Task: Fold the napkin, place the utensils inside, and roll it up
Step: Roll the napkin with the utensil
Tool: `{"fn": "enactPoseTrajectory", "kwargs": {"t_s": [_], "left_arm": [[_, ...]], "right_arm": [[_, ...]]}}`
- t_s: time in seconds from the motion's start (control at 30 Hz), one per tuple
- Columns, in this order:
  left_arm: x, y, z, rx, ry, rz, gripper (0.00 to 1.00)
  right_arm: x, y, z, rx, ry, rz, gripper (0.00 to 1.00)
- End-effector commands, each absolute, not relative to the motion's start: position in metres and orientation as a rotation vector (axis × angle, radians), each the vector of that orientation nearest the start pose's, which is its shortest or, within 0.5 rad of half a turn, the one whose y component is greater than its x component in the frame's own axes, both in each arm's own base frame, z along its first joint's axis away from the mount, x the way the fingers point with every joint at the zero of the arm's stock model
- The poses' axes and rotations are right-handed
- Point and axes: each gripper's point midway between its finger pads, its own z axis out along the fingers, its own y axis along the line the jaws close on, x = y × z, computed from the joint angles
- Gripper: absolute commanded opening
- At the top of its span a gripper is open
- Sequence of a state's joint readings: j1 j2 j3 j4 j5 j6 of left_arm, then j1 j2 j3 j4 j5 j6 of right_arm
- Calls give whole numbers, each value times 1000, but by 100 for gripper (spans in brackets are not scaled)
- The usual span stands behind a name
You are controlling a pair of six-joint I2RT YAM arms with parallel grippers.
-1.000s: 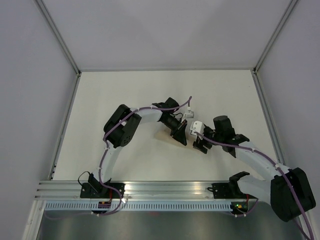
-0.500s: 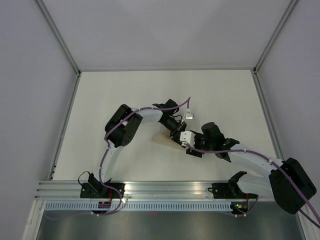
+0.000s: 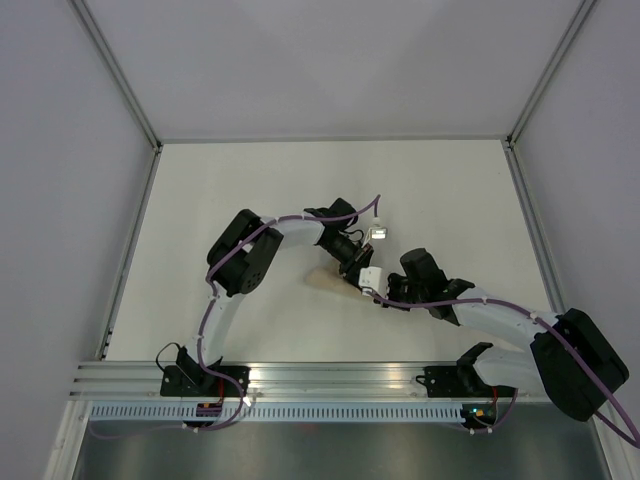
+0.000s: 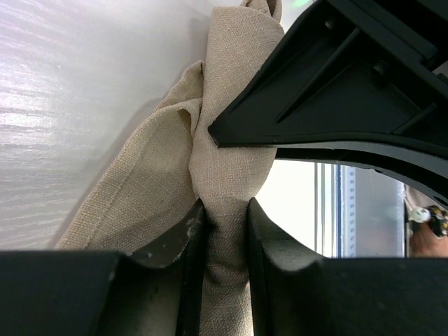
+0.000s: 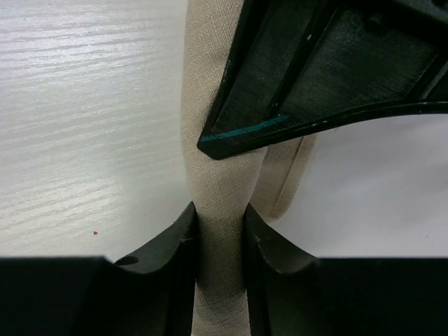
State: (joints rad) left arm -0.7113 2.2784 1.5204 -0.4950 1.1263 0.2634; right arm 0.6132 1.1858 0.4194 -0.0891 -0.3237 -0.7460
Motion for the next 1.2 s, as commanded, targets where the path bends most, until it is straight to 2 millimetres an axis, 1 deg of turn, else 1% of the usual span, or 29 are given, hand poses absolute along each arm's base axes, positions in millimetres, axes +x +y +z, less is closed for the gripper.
{"fn": "enactPoseTrajectory", "kwargs": {"t_s": [0.0,0.03,0.13,0.2,0.23,0.27,0.3,0.37,0.4,0.43,0.5,0.53,0.57,0.6,0.67,0.7,0.77,0.8,0.83,0.87,0.9,0.93,0.97,1.0,1.03,1.07,1.1,1.13,1.17], "left_arm": [[234,-388,18,1440,2204,-1514,31],[235,-388,21,1437,2189,-1513,34],[247,-389,34,1393,2141,-1481,35],[261,-388,43,1342,2115,-1433,36],[269,-385,47,1314,2099,-1419,36],[268,-380,47,1289,2106,-1419,36],[273,-380,61,1257,2078,-1402,37],[285,-378,75,1223,2016,-1375,40],[287,-376,76,1212,2017,-1350,41],[290,-376,91,1212,1967,-1334,42],[293,-374,99,1198,1952,-1291,43],[296,-374,113,1195,1915,-1269,43],[300,-373,119,1183,1896,-1242,43],[301,-369,119,1161,1911,-1201,43],[308,-365,135,1120,1844,-1124,42],[315,-359,138,1080,1842,-1054,42],[313,-345,144,1027,1821,-976,42],[322,-339,149,974,1799,-911,42],[324,-334,154,947,1777,-874,42],[319,-323,143,916,1801,-847,43],[326,-316,163,860,1734,-787,43],[325,-312,166,813,1737,-784,43],[318,-304,154,798,1754,-769,43],[320,-299,170,756,1703,-747,43],[319,-294,169,742,1701,-734,43],[312,-290,160,741,1711,-722,43],[312,-284,163,716,1700,-694,43],[311,-285,166,705,1675,-687,43],[305,-281,156,710,1685,-674,43]], "right_arm": [[219,187,27,-1607,1748,301,31],[218,187,27,-1608,1748,303,28],[217,186,27,-1611,1753,307,22],[216,186,26,-1619,1762,315,20],[215,186,25,-1625,1767,319,18],[216,187,27,-1627,1770,323,17],[214,187,26,-1636,1781,331,17],[214,188,26,-1646,1788,339,15],[212,187,25,-1657,1801,346,15],[211,187,24,-1663,1808,356,15],[209,187,24,-1676,1827,373,15],[208,188,24,-1679,1835,382,15],[209,191,26,-1683,1836,399,15],[205,190,24,-1694,1854,412,15],[207,194,27,-1702,1864,448,14],[204,191,25,-1712,1899,468,15],[208,194,29,-1725,1908,510,14],[203,191,28,-1727,1943,558,15],[204,191,29,-1727,1958,578,15],[211,193,30,-1732,1961,593,14],[208,189,29,-1727,2000,629,15],[209,188,29,-1730,2011,646,15],[215,191,30,-1736,2016,660,15],[214,187,30,-1732,2045,693,14],[215,187,30,-1732,2059,713,14],[222,190,31,-1727,2071,733,15],[222,184,31,-1726,2101,761,14],[222,187,32,-1717,2105,804,14],[230,188,32,-1709,2113,821,14]]}}
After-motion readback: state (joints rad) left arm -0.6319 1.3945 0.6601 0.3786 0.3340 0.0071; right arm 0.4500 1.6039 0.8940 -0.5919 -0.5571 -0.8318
